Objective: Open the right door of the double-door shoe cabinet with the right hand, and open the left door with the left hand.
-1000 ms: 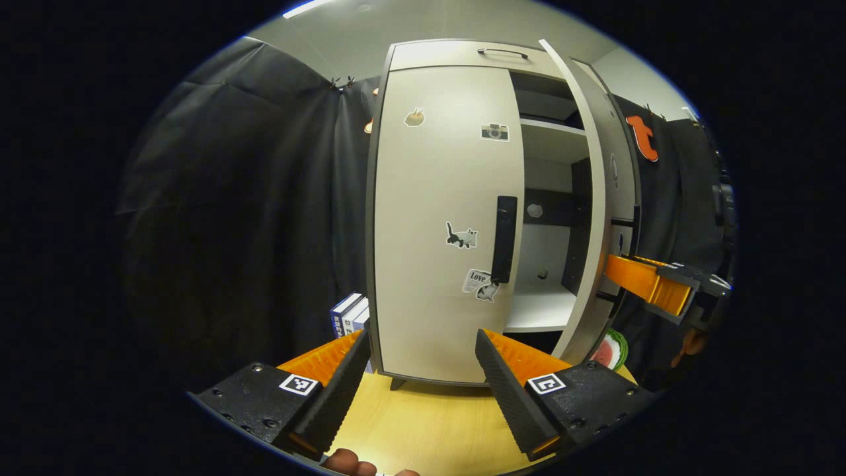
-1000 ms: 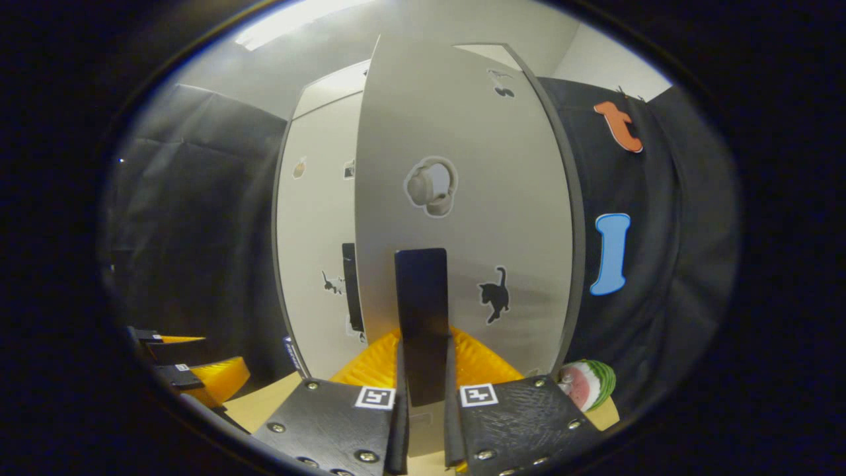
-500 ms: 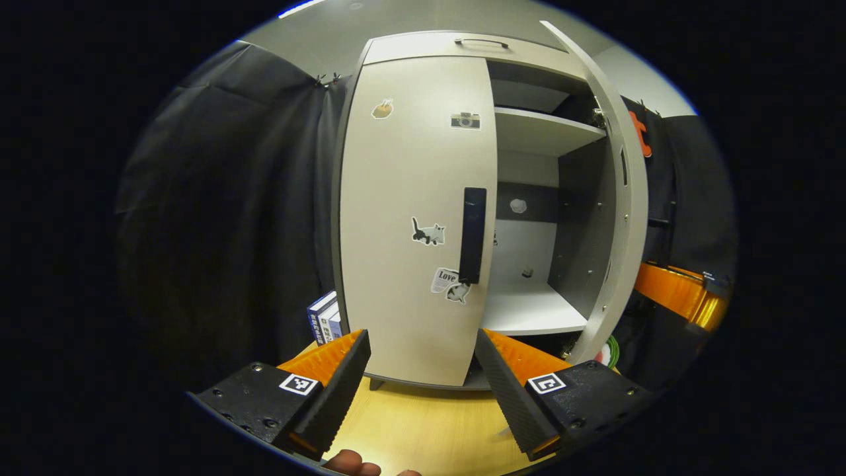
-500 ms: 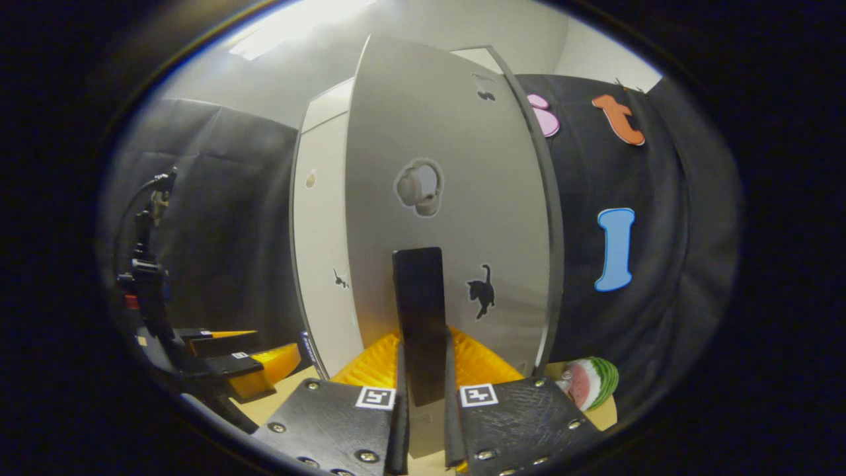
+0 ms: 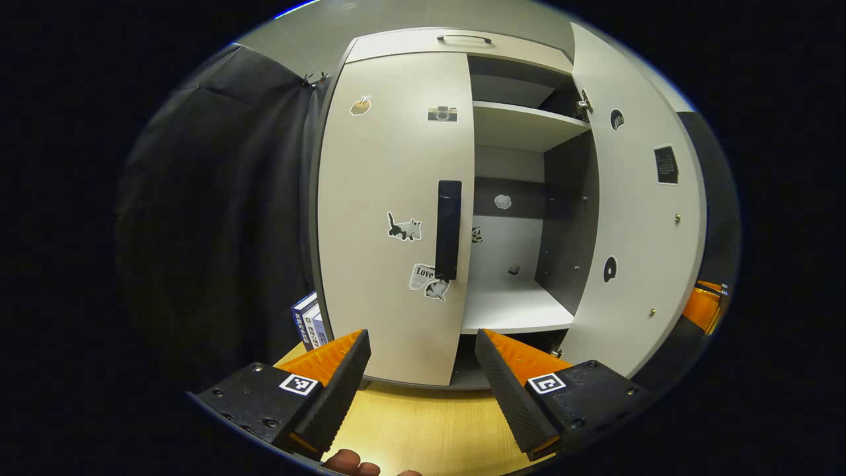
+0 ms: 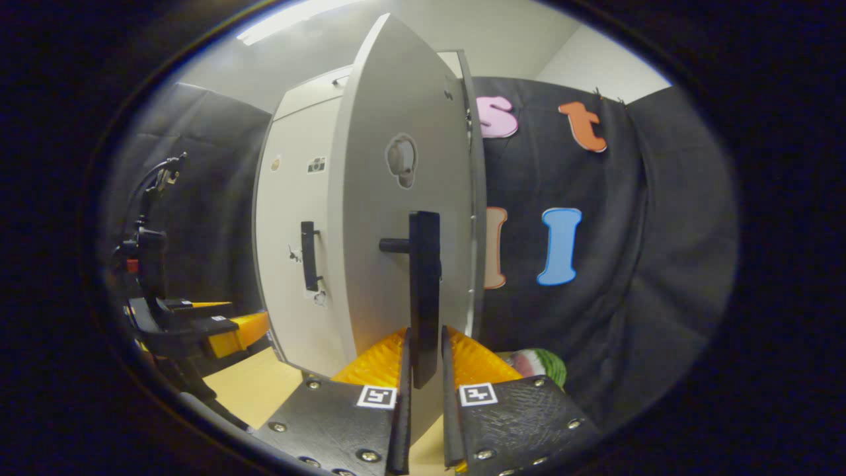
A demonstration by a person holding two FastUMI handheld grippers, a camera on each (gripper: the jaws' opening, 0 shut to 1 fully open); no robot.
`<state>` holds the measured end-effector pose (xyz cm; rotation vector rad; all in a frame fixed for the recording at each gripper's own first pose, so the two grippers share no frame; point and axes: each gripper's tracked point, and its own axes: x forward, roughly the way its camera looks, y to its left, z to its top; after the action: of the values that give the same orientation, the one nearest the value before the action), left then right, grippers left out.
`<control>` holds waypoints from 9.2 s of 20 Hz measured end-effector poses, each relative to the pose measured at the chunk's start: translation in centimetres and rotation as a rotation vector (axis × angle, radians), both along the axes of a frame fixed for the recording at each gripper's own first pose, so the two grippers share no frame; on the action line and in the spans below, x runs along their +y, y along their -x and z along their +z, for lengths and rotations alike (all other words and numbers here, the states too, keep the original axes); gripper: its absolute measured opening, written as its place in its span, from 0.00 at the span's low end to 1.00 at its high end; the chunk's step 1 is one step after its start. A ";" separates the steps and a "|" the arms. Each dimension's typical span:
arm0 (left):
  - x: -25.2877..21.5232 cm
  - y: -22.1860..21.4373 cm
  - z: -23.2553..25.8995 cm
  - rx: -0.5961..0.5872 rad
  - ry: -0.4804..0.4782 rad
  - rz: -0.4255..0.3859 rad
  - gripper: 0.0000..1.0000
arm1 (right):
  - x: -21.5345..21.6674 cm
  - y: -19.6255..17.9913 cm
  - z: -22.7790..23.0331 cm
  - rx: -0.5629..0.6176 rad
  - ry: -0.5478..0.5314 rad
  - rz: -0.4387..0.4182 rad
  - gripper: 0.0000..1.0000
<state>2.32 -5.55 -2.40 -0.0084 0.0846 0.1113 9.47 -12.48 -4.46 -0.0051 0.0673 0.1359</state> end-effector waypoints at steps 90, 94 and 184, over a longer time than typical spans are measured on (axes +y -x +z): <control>2.6 -7.0 5.3 -0.087 -0.021 -0.234 0.16 | -4.4 8.4 -4.0 0.158 -0.149 -0.323 0.03; 2.9 -6.6 5.2 -0.084 -0.014 -0.230 0.16 | -3.3 8.2 -4.1 0.169 -0.144 -0.301 0.03; -0.2 4.8 11.8 -0.218 0.024 -0.252 0.95 | 12.4 4.6 7.5 -0.071 -0.112 0.019 0.99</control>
<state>-2.51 -5.77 9.37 -0.0340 -0.1305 -0.1429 4.88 -0.04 3.07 0.1010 -0.0117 0.1581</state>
